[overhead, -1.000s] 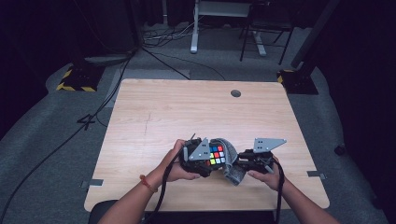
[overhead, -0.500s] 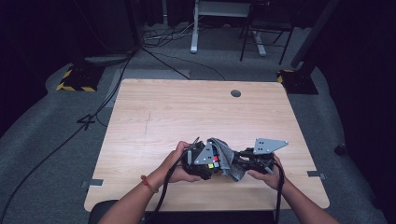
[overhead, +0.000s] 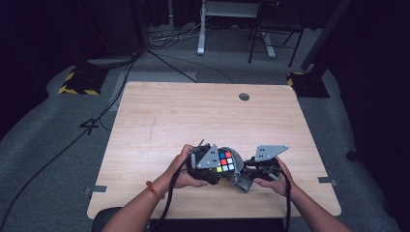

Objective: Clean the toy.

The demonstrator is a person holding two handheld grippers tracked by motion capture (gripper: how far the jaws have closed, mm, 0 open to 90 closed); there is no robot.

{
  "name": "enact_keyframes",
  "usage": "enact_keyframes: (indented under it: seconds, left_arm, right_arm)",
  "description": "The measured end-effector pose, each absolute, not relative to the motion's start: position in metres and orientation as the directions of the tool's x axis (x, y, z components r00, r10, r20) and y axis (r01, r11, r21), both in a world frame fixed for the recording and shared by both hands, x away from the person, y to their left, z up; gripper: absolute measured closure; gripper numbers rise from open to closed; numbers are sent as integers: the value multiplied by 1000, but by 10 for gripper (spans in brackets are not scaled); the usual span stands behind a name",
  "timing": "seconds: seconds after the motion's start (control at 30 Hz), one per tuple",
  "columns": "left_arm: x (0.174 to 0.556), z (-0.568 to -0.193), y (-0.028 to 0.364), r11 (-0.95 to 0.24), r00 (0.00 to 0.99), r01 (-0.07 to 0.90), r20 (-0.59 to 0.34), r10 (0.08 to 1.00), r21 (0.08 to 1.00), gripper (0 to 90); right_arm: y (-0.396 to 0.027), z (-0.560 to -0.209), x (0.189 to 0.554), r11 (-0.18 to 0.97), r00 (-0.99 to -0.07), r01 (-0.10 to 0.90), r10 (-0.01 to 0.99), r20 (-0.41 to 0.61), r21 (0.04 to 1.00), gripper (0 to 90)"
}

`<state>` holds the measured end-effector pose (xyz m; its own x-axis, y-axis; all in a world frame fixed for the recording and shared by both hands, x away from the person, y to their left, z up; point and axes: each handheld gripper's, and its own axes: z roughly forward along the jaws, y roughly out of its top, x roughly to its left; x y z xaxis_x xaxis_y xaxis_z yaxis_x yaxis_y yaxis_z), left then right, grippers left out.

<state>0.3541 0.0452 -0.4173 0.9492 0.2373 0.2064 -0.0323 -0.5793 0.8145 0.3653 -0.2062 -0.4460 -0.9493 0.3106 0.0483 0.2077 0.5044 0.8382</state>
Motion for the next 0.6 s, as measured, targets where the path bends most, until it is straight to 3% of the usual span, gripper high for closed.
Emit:
enact_keyframes:
  seconds: [0.17,0.37,0.6]
  left_arm:
    - [357,-418,49,-567,951,-15,186,247,824,334]
    - [350,-419,40,-567,966,-30,169,194,823,335]
    - [343,-414,37,-553,964,-59,191,184,831,335]
  right_arm:
    - [-210,-435,361,465,-956,182,291,44,866,796]
    - [-217,-425,359,403,-943,160,331,19,901,794]
    - [-208,-439,364,502,-932,184,363,-13,845,795]
